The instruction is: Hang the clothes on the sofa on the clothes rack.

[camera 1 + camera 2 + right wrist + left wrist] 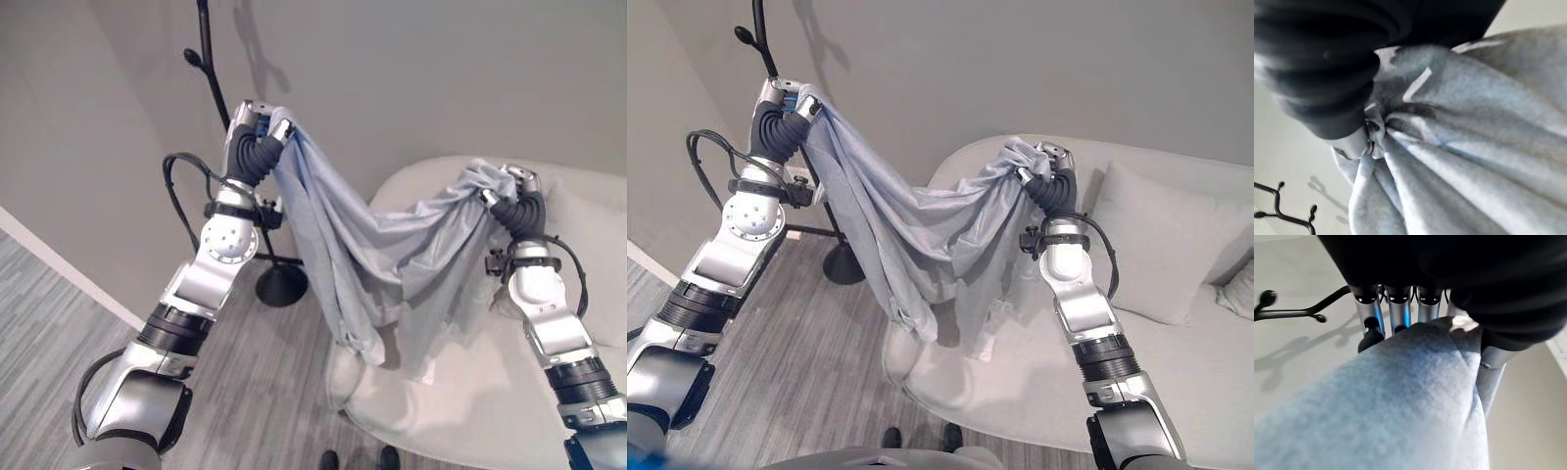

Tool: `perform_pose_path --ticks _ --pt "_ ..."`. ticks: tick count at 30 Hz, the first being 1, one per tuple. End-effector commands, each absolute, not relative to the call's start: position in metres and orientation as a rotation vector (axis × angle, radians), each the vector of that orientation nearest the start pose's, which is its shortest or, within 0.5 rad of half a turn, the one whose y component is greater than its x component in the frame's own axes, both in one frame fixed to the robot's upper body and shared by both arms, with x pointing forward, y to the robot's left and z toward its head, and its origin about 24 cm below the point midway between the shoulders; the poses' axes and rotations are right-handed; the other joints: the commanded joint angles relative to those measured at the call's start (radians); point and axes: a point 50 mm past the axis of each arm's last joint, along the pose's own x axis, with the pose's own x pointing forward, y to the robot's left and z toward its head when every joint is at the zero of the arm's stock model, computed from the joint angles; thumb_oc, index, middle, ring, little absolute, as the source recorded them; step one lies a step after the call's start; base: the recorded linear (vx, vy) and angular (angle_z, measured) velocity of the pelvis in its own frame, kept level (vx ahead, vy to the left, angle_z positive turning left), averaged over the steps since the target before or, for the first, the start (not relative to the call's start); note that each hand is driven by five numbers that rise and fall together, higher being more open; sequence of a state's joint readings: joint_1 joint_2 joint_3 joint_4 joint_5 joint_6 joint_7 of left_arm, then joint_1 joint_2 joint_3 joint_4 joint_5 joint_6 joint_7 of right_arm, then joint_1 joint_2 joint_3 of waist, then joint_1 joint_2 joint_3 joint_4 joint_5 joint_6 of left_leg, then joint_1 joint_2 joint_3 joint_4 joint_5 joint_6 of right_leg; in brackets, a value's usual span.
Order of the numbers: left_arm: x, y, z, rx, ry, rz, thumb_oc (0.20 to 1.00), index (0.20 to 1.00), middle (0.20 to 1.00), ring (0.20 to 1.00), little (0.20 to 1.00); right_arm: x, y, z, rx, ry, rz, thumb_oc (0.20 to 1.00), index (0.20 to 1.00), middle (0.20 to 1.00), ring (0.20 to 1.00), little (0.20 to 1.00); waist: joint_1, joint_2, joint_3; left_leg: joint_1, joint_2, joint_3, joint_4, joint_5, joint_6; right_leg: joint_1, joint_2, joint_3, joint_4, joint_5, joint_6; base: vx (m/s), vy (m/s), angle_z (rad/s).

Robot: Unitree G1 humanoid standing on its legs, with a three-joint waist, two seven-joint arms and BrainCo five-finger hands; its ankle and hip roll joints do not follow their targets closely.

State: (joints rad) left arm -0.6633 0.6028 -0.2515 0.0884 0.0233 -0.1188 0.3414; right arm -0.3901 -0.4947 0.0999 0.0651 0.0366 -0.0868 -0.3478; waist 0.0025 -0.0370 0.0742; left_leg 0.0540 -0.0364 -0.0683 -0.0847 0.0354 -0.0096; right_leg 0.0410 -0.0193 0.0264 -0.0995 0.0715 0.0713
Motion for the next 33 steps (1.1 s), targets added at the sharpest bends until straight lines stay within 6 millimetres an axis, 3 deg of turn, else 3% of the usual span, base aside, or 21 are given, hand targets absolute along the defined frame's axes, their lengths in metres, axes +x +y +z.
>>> perform_pose_path --ticks 1,3,5,7,8,10,12,16,18,19,20,22,24,28,29,30,31,32,33 --pt "0.329 0.171 0.264 0.559 -0.840 0.131 0.200 0.200 0.200 0.200 0.200 0.308 -0.217 0.194 -0.438 -0.596 -0.251 0.200 0.200 0.200 0.200 0.200 -0.001 -0.024 -0.062 -0.069 0.019 -0.009 0.211 -0.103 -0.051 0.006 -0.020 0.005 0.017 -0.012 0.053 0.00 0.000 0.00" --pt "0.329 0.171 0.263 0.543 -0.839 0.131 0.200 0.200 0.200 0.200 0.200 0.307 -0.219 0.198 -0.446 -0.609 -0.257 0.200 0.200 0.200 0.200 0.200 -0.006 -0.023 -0.038 -0.145 0.014 -0.010 0.336 -0.089 -0.069 0.015 -0.031 -0.005 0.019 -0.016 0.043 -0.07 0.056 0.08" --pt "0.329 0.170 0.263 0.528 -0.843 0.128 0.200 0.200 0.200 0.200 0.200 0.306 -0.224 0.200 -0.458 -0.616 -0.275 0.200 0.200 0.200 0.200 0.200 -0.022 -0.016 -0.037 -0.171 0.065 0.010 0.342 -0.084 -0.069 0.019 -0.042 -0.017 0.018 -0.029 0.045 0.01 0.139 0.19" --pt "0.329 0.171 0.264 0.536 -0.842 0.127 0.200 0.200 0.200 0.200 0.200 0.305 -0.226 0.202 -0.463 -0.625 -0.286 0.200 0.200 0.200 0.200 0.200 -0.021 -0.013 -0.047 -0.154 0.133 0.020 0.266 -0.068 -0.070 0.020 -0.058 -0.014 0.019 -0.038 0.060 0.11 0.229 0.18" --pt "0.331 0.171 0.267 0.538 -0.844 0.127 0.200 0.200 0.200 0.200 0.200 0.304 -0.230 0.204 -0.472 -0.629 -0.301 0.200 0.200 0.200 0.200 0.200 -0.022 -0.009 -0.056 -0.151 0.204 0.013 0.167 0.001 -0.092 0.015 -0.078 -0.010 0.020 -0.047 0.073 0.13 0.333 -0.03" --pt "0.333 0.171 0.269 0.521 -0.846 0.129 0.200 0.200 0.200 0.200 0.200 0.301 -0.236 0.203 -0.476 -0.623 -0.330 0.200 0.200 0.200 0.200 0.200 -0.025 0.005 -0.055 -0.173 0.287 -0.019 0.025 0.105 -0.138 0.015 -0.105 0.001 0.022 -0.064 0.094 0.16 0.465 0.07" --pt "0.335 0.169 0.268 0.517 -0.844 0.122 0.200 0.200 0.200 0.200 0.200 0.300 -0.242 0.202 -0.480 -0.619 -0.353 0.200 0.200 0.200 0.200 0.200 -0.028 0.015 -0.058 -0.195 0.314 -0.041 -0.003 0.103 -0.167 0.038 -0.129 0.008 0.015 -0.087 0.112 0.15 0.395 0.08" --pt "0.335 0.168 0.268 0.516 -0.843 0.113 0.200 0.200 0.200 0.200 0.200 0.298 -0.246 0.197 -0.488 -0.598 -0.357 0.200 0.200 0.200 0.200 0.200 -0.032 0.040 -0.068 -0.187 0.320 -0.058 0.006 0.107 -0.196 0.049 -0.172 0.020 0.014 -0.076 0.144 0.10 0.425 -0.17" --pt "0.335 0.164 0.266 0.521 -0.843 0.097 0.200 0.200 0.200 0.200 0.200 0.298 -0.248 0.191 -0.495 -0.569 -0.365 0.200 0.200 0.200 0.200 0.200 -0.036 0.034 -0.078 -0.196 0.282 -0.046 0.039 0.069 -0.190 0.041 -0.238 0.019 0.014 -0.050 0.172 0.08 0.458 -0.28" --pt "0.335 0.164 0.266 0.521 -0.843 0.097 0.200 0.200 0.200 0.200 0.200 0.298 -0.248 0.191 -0.495 -0.569 -0.365 0.200 0.200 0.200 0.200 0.200 -0.035 0.033 -0.079 -0.197 0.280 -0.045 0.041 0.068 -0.189 0.041 -0.240 0.019 0.014 -0.050 0.173 0.02 0.539 0.11" --pt "0.336 0.165 0.267 0.536 -0.843 0.097 0.200 0.200 0.200 0.200 0.200 0.299 -0.243 0.187 -0.476 -0.563 -0.367 0.200 0.200 0.200 0.200 0.200 -0.036 0.015 -0.077 -0.186 0.245 -0.013 0.064 0.027 -0.169 0.008 -0.294 0.029 0.018 0.013 0.188 -0.02 0.494 0.30" --pt "0.334 0.176 0.267 0.583 -0.837 0.122 0.200 0.200 0.200 0.200 0.200 0.304 -0.231 0.183 -0.445 -0.557 -0.348 0.200 0.200 0.200 0.200 0.200 -0.014 -0.002 -0.073 -0.161 0.205 0.047 0.066 -0.010 -0.134 -0.042 -0.339 0.000 0.037 0.111 0.189 -0.02 0.617 -0.17" --pt "0.333 0.180 0.267 0.601 -0.835 0.133 0.200 0.200 0.200 0.200 0.200 0.306 -0.228 0.183 -0.436 -0.558 -0.344 0.200 0.200 0.200 0.200 0.200 -0.004 -0.004 -0.065 -0.158 0.195 0.064 0.071 -0.016 -0.120 -0.059 -0.349 -0.028 0.061 0.138 0.184 -0.02 0.341 -0.70" --pt "0.330 0.175 0.259 0.597 -0.818 0.104 0.200 0.200 0.200 0.200 0.200 0.302 -0.228 0.177 -0.434 -0.536 -0.327 0.200 0.200 0.200 0.200 0.200 -0.001 -0.009 -0.070 -0.166 0.117 0.050 0.071 -0.019 -0.059 -0.055 -0.210 0.041 0.141 -0.008 0.130 0.04 0.344 -0.06" --pt "0.331 0.174 0.257 0.598 -0.811 0.098 0.200 0.200 0.200 0.200 0.200 0.302 -0.229 0.177 -0.440 -0.538 -0.322 0.200 0.200 0.200 0.200 0.200 0.001 -0.012 -0.077 -0.160 0.102 0.050 0.067 -0.015 -0.052 -0.051 -0.173 0.042 0.137 -0.030 0.119 0.11 0.133 0.16" --pt "0.331 0.174 0.257 0.597 -0.810 0.098 0.200 0.200 0.200 0.200 0.200 0.302 -0.229 0.177 -0.441 -0.537 -0.322 0.200 0.200 0.200 0.200 0.200 0.001 -0.011 -0.076 -0.155 0.103 0.050 0.064 -0.016 -0.053 -0.049 -0.172 0.041 0.140 -0.034 0.118 0.07 0.120 0.16" --pt "0.331 0.173 0.256 0.594 -0.806 0.091 0.200 0.200 0.200 0.200 0.200 0.301 -0.229 0.177 -0.443 -0.534 -0.319 0.200 0.200 0.200 0.200 0.200 0.001 -0.014 -0.080 -0.141 0.089 0.050 0.054 -0.016 -0.045 -0.052 -0.133 0.041 0.138 -0.050 0.107 0.08 0.128 0.10" --pt "0.331 0.171 0.254 0.584 -0.801 0.091 0.200 0.200 0.200 0.200 0.200 0.301 -0.230 0.177 -0.448 -0.535 -0.315 0.200 0.200 0.200 0.200 0.200 0.002 -0.023 -0.081 -0.119 0.057 0.051 0.046 -0.017 -0.032 -0.058 -0.060 0.047 0.124 -0.059 0.089 0.09 0.166 0.01" --pt "0.330 0.170 0.253 0.575 -0.800 0.097 0.200 0.200 0.200 0.200 0.200 0.301 -0.229 0.176 -0.454 -0.537 -0.313 0.200 0.200 0.200 0.200 0.200 0.004 -0.028 -0.077 -0.104 0.044 0.055 0.044 -0.021 -0.026 -0.053 -0.030 0.047 0.114 -0.065 0.067 0.08 0.122 -0.03"
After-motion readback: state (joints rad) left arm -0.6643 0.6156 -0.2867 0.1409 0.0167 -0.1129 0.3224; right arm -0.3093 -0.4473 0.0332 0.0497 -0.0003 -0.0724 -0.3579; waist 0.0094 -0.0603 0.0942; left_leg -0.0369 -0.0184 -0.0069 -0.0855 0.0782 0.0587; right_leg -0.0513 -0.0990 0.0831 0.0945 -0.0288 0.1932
